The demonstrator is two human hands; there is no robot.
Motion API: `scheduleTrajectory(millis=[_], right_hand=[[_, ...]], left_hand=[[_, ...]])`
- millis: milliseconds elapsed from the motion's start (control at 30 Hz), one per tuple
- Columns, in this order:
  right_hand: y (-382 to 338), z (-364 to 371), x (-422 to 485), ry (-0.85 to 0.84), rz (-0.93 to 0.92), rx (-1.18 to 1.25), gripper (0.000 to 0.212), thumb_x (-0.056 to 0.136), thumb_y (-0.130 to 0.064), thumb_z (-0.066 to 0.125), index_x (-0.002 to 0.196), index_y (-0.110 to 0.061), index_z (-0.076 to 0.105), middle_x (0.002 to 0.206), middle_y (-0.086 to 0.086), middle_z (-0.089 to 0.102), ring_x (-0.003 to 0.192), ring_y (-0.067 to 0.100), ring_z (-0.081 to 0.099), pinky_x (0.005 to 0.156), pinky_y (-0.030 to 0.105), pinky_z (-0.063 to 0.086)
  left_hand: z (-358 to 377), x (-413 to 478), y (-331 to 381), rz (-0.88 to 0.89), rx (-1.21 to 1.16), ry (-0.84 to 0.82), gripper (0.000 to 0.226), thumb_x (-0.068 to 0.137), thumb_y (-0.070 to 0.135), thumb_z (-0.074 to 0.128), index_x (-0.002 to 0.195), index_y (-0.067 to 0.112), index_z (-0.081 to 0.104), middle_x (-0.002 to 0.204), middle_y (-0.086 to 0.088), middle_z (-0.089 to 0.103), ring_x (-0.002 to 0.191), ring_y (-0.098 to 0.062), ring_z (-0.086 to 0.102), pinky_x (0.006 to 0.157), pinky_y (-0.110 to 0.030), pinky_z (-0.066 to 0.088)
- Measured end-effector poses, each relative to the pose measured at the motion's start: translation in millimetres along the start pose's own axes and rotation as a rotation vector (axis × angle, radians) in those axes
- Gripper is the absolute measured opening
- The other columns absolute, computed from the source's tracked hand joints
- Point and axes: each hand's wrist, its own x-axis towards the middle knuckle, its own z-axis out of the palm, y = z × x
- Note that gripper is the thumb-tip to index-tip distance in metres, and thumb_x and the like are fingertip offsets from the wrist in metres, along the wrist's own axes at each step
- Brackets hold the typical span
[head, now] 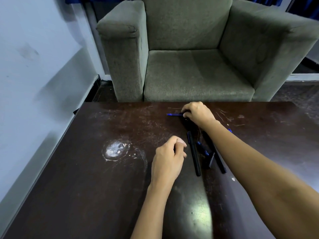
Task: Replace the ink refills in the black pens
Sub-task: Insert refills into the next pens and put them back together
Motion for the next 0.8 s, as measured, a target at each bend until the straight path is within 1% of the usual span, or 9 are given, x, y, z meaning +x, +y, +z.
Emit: scheduleTrajectory(millis=[100,200,267,333,400,500,567,633,800], right_hand=[[0.2,-4.2,-2.7,0.011,0.022,0.041,0.022,0.085,-0.019,0.065,0.106,-0.018,0.069,0.113,0.009,0.067,0.106,0.03,0.06,0.086,0.042,0.052],[1.6,-15.5,-12.7,0.144,0.075,0.141,0.02,0.084,-0.024,0.066,0.102,-0.018,0.071,0.106,0.008,0.07,0.101,0.028,0.064,0.084,0.04,0.053],[6.4,-26.7,-23.9,0.262,0.165,0.19,0.018,0.086,-0.025,0.065,0.1,-0.016,0.071,0.101,0.01,0.071,0.097,0.03,0.065,0.082,0.037,0.054],[16.1,-37.5,-36.1,0.318,0.317,0.214,0.02,0.085,-0.026,0.066,0.101,-0.015,0.07,0.104,0.015,0.069,0.099,0.034,0.064,0.083,0.037,0.051],[29.1,-45.7,-51.0,0.278,0.503,0.205,0.028,0.081,-0.028,0.069,0.104,-0.012,0.068,0.112,0.018,0.066,0.104,0.037,0.062,0.085,0.038,0.05],[44.3,-52.4,-78.2,0.136,0.78,0.178,0.05,0.078,-0.029,0.074,0.119,-0.004,0.059,0.123,0.021,0.059,0.111,0.04,0.059,0.089,0.042,0.05],[48.5,-51.6,-96.2,0.03,0.891,0.157,0.06,0.077,-0.029,0.076,0.126,-0.003,0.054,0.128,0.02,0.056,0.115,0.039,0.058,0.09,0.041,0.049],[47.9,-46.7,-108.3,-0.043,0.934,0.146,0.065,0.076,-0.03,0.078,0.128,-0.001,0.052,0.13,0.02,0.054,0.117,0.037,0.057,0.09,0.04,0.048],[42.1,-35.1,-119.0,0.002,0.956,0.171,0.059,0.083,-0.024,0.071,0.131,0.001,0.047,0.133,0.021,0.052,0.119,0.039,0.054,0.094,0.042,0.046]], left_hand=[[-0.2,0.9,-0.6,-0.004,0.001,0.003,0.024,0.096,0.027,0.039,0.084,0.031,0.059,0.07,0.011,0.068,0.061,-0.009,0.056,0.062,-0.033,0.047],[-0.5,0.8,-1.8,0.004,-0.001,0.003,0.024,0.097,0.027,0.039,0.085,0.031,0.06,0.07,0.011,0.068,0.058,-0.008,0.054,0.06,-0.031,0.046],[-0.7,0.5,-1.3,0.008,-0.005,0.002,0.023,0.097,0.028,0.039,0.089,0.033,0.06,0.072,0.011,0.068,0.056,-0.006,0.053,0.056,-0.028,0.044],[-1.0,0.7,-0.3,-0.007,-0.015,-0.001,0.022,0.098,0.029,0.039,0.094,0.032,0.061,0.075,0.012,0.068,0.055,-0.005,0.052,0.056,-0.027,0.042],[-1.5,1.3,0.9,-0.033,-0.038,-0.004,0.021,0.098,0.029,0.04,0.098,0.032,0.061,0.08,0.012,0.067,0.051,-0.003,0.05,0.054,-0.025,0.039],[-1.4,1.6,1.2,-0.042,-0.062,-0.015,0.021,0.099,0.026,0.039,0.1,0.031,0.06,0.085,0.011,0.067,0.041,-0.001,0.046,0.044,-0.017,0.035],[-0.9,0.8,0.9,-0.018,-0.084,-0.013,0.023,0.1,0.024,0.038,0.101,0.028,0.061,0.084,0.008,0.068,0.04,-0.003,0.042,0.043,-0.015,0.033],[-0.3,-0.1,0.0,0.009,-0.087,-0.018,0.024,0.101,0.024,0.038,0.102,0.026,0.062,0.084,0.007,0.069,0.041,-0.003,0.04,0.044,-0.016,0.033],[0.5,-1.3,-2.0,0.057,-0.026,-0.053,0.023,0.102,0.031,0.036,0.103,0.033,0.06,0.081,0.009,0.068,0.046,-0.001,0.045,0.047,-0.017,0.036]])
